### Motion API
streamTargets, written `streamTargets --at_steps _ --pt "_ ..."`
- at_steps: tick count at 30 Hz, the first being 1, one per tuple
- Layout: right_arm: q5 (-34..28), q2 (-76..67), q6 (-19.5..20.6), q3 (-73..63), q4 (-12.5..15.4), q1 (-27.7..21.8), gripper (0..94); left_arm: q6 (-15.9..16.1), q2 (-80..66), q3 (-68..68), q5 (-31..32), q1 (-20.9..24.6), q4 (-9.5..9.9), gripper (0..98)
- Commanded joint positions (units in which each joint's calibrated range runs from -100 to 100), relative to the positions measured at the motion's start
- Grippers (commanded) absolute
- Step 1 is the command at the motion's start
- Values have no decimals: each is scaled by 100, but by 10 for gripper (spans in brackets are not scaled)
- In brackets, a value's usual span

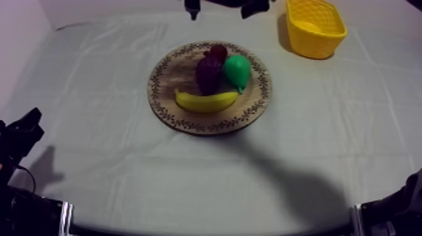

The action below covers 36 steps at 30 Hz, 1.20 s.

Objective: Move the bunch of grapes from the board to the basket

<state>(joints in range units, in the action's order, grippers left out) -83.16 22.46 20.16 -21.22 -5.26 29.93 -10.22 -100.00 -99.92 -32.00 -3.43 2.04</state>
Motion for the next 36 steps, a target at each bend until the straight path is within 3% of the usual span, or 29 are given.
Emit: streamTargets --at_steps 1,26,36 --pt "62 76 0 54 20 -11 855 -1 0 3 -1 -1 -1 1" --pt "1355 1475 137 456 247 -36 822 -1 0 3 -1 -1 -1 1" --pt "1492 2131 150 -3 305 -38 816 -1 0 3 -1 -1 -1 1"
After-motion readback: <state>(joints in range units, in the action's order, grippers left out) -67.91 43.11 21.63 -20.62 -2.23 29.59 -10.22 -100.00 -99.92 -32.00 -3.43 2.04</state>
